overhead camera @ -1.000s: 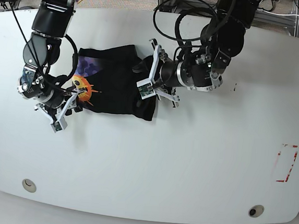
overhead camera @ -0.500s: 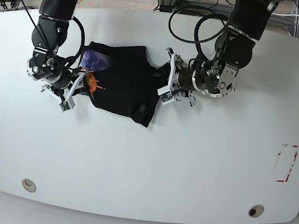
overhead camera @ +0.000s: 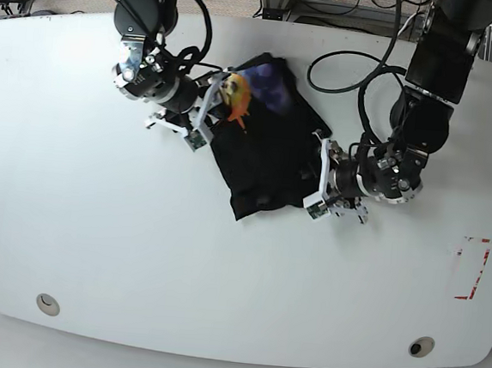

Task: Fold the T-shirt properly
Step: 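Lift the folded shirt with the left gripper and carry it to the table corner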

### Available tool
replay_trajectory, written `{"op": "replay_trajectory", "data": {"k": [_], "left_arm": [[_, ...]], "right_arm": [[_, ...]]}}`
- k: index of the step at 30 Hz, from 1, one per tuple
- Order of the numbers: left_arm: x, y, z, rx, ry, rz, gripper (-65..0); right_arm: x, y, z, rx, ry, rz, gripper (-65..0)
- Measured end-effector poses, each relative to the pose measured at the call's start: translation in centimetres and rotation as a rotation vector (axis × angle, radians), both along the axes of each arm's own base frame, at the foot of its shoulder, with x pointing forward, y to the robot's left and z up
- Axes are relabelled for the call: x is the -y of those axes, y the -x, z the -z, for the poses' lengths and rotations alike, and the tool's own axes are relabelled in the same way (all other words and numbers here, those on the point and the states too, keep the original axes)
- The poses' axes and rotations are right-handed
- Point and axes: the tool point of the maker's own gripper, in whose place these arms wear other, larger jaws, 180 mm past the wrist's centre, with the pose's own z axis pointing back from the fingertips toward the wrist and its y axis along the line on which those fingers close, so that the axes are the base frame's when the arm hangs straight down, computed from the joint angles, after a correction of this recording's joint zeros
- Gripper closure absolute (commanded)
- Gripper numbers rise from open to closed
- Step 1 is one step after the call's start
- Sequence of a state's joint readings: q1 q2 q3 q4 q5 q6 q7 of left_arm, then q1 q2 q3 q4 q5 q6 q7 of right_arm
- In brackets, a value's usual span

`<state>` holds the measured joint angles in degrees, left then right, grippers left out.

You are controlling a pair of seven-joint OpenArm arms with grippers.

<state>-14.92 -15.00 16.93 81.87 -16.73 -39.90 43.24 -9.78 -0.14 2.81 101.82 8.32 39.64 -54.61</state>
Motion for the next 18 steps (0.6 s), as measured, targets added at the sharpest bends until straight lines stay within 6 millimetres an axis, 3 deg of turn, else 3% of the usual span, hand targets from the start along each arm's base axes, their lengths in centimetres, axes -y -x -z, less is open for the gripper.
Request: {"op": "replay_trajectory", "data": {"k": [2, 6, 10, 14, 18], "left_arm": [[-1.0, -0.9, -2.1, 0.051, -0.017, -0.024, -24.4], [-2.5, -1.2, -4.9, 0.108, -0.07, -0.063, -24.4], [-0.4, 1.2, -5.7, 0.142, -0.034, -0.034, -24.7], [2.6, 4.3, -4.7, 0.091, 0.048, -0.012, -24.7], [2.7, 4.4, -3.5, 0.026, 0.092, -0.148, -24.7]], "right_arm": [[-2.0, 0.2, -0.4, -0.003, -0.032, -0.03, -20.9], [-4.1, 0.0, -1.3, 0.008, -0.081, -0.045, -20.9], [-4.7, -0.2, -2.0, 0.025, -0.085, -0.054, -20.9], [-3.0, -1.2, -3.4, 0.082, -0.027, -0.067, -20.9], [0.4, -1.0, -3.0, 0.079, 0.086, -0.063, -20.9]]}}
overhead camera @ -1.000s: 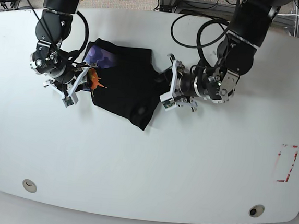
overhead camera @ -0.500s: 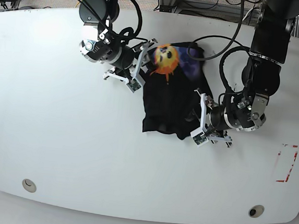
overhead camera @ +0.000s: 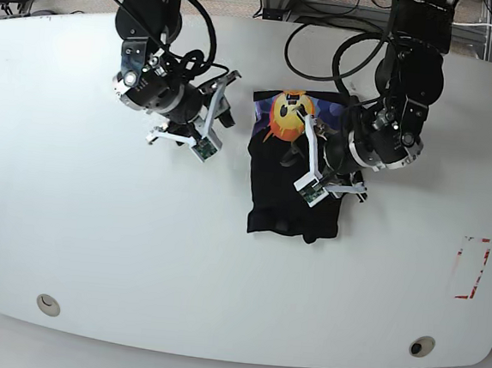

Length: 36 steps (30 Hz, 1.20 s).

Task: Fold the T-shirt properly
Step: 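Lift the folded shirt with the left gripper and carry it to the table corner, then release the shirt at the table corner and raise both grippers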

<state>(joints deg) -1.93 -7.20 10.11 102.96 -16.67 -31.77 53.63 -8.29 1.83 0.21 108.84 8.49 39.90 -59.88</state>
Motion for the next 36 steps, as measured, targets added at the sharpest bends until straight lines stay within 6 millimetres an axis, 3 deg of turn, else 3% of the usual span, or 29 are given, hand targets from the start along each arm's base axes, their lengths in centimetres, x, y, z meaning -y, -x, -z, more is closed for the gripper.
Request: {"op": "replay_trajectory", "data": {"k": [2, 6, 10, 14, 17, 21, 25, 27, 36], "left_arm": [[0.1, 0.0, 0.5, -0.027, 0.03, -0.049, -24.7], [0.3, -0.1, 2.0, -0.052, 0.154, -0.179, -24.7], [-0.4, -0.1, 5.5, -0.107, 0.219, -0.296, -24.7], [-0.3, -0.5, 7.3, -0.128, 0.287, -0.318, -24.7], [-1.8, -0.6, 7.9, -0.145, 0.282, -0.339, -24.7], [-7.0, 0.3, 8.1, -0.134, 0.235, -0.356, -24.7], [-14.9, 1.7, 8.0, -0.116, 0.135, -0.403, -24.7], [-20.4, 2.1, 7.5, -0.099, 0.07, -0.467, -24.7], [-36.8, 6.1, 6.8, -0.177, -0.083, -0.657, -24.7]], "right_arm": [[1.3, -0.1, -0.2, 0.007, -0.001, 0.025, -20.9], [5.7, -0.9, -0.4, 0.019, 0.023, 0.162, -20.9], [9.8, -0.5, 0.0, 0.003, 0.068, 0.27, -20.9], [10.8, -0.4, -0.1, 0.005, 0.078, 0.289, -20.9], [10.7, -0.3, -0.1, 0.008, 0.071, 0.286, -20.9], [11.5, 0.5, 0.4, -0.016, 0.103, 0.292, -20.9], [10.7, 0.1, -1.0, 0.032, 0.084, 0.279, -20.9], [10.5, 0.1, -1.2, 0.038, 0.077, 0.275, -20.9], [10.9, 0.2, -1.4, 0.039, 0.098, 0.278, -20.9]]}}
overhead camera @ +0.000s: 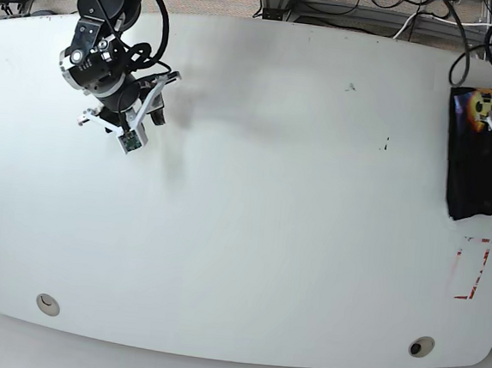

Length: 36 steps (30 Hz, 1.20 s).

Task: Fold the T-shirt properly
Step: 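Release the shirt at the table corner and raise both grippers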

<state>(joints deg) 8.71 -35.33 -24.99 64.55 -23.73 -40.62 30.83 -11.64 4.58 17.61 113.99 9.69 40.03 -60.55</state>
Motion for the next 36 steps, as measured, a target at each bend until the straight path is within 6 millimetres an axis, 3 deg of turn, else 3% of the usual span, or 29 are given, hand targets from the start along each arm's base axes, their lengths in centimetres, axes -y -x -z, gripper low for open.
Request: {"op": "replay_trajectory", "data": {"k": [2, 5, 9, 12, 15, 17, 19, 24, 30, 33, 36], "left_arm": [[-3.3, 0.7, -0.4, -0.04, -0.052, -0.045, -24.7], [-6.0, 1.2, -0.9, -0.05, -0.085, -0.083, -24.7], [-7.7, 1.2, -1.9, -0.064, -0.126, -0.089, -24.7], [-7.5, -0.4, -3.9, -0.037, -0.173, -0.05, -24.7], [-6.0, -2.5, -6.4, 0.005, -0.226, 0.019, -24.7], [-4.0, -4.5, -8.9, 0.088, -0.254, 0.09, -24.7], [-2.1, -5.6, -10.1, 0.155, -0.262, 0.124, -24.7], [5.1, -5.9, -8.8, 0.262, -0.235, 0.219, -24.7], [11.6, -6.6, -8.5, 0.535, -0.13, 0.108, -24.7], [14.1, -5.2, -7.7, 0.619, -0.057, 0.074, -24.7], [15.9, -2.6, -6.9, 0.661, -0.001, 0.036, -24.7]], "right_arm": [[0.0, 0.1, 0.0, -0.002, 0.0, -0.001, -20.9], [0.0, 0.2, 0.0, -0.003, 0.003, -0.001, -20.9], [0.0, 0.2, 0.0, -0.002, 0.003, -0.002, -20.9], [0.0, 0.2, 0.0, -0.002, 0.002, -0.002, -20.9], [0.0, 0.1, 0.0, 0.001, 0.003, -0.003, -20.9], [0.1, 0.0, -0.1, 0.004, 0.008, -0.001, -20.9], [0.1, -0.3, -0.3, 0.017, 0.009, -0.003, -20.9], [-0.1, -2.1, -1.9, 0.15, -0.001, -0.005, -20.9], [0.4, -2.6, -1.9, 0.284, -0.03, 0.001, -21.4], [1.6, -2.6, -1.8, 0.37, -0.108, 0.062, -21.1], [3.3, -1.4, -0.2, 0.388, -0.147, 0.133, -21.1]]}}
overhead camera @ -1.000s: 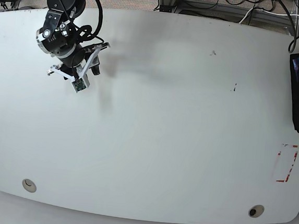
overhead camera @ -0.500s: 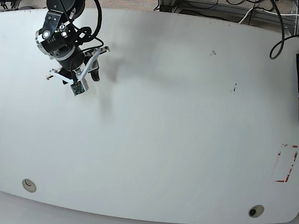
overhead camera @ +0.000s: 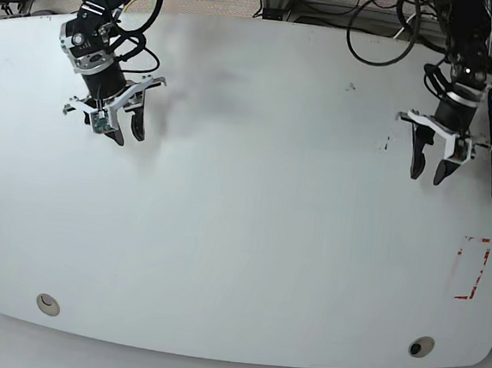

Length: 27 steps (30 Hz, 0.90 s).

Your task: Fold the T-shirt properly

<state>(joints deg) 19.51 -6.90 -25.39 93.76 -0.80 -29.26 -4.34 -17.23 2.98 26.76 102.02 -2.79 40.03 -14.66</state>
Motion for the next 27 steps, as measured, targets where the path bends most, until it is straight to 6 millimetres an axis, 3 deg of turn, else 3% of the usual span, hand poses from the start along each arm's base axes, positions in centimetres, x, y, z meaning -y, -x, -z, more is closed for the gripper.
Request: {"op": "replay_trajectory", "data": {"k": [5, 8, 11, 14, 20, 23, 27], "left_arm": [[2.2, 4.1, 0.7, -0.032, 0.032, -0.014, -24.7], [3.5, 6.6, 0.0, -0.036, 0.057, -0.011, -24.6], [4.4, 10.2, 0.6, -0.111, 0.062, -0.021, -24.4], [5.1, 13.6, 1.2, -0.189, 0.068, -0.021, -24.4], [5.1, 20.0, 3.0, -0.366, 0.069, -0.032, -24.4], [5.0, 22.7, 3.7, -0.424, 0.15, -0.07, -24.4], [4.2, 25.7, 6.7, -0.541, 0.183, -0.054, -24.4]], "right_arm": [[1.5, 3.6, 2.3, -0.016, -0.055, 0.066, -20.9], [1.4, 6.2, 2.7, -0.015, -0.095, 0.095, -20.9], [1.0, 9.9, 4.4, -0.098, -0.107, 0.119, -20.9], [0.2, 12.9, 4.6, -0.135, -0.168, 0.14, -20.9], [0.3, 18.7, 3.2, -0.181, -0.284, 0.228, -20.9], [0.1, 22.0, 3.4, -0.248, -0.308, 0.256, -20.9], [-0.5, 25.9, 4.1, -0.313, -0.351, 0.333, -20.9]]}}
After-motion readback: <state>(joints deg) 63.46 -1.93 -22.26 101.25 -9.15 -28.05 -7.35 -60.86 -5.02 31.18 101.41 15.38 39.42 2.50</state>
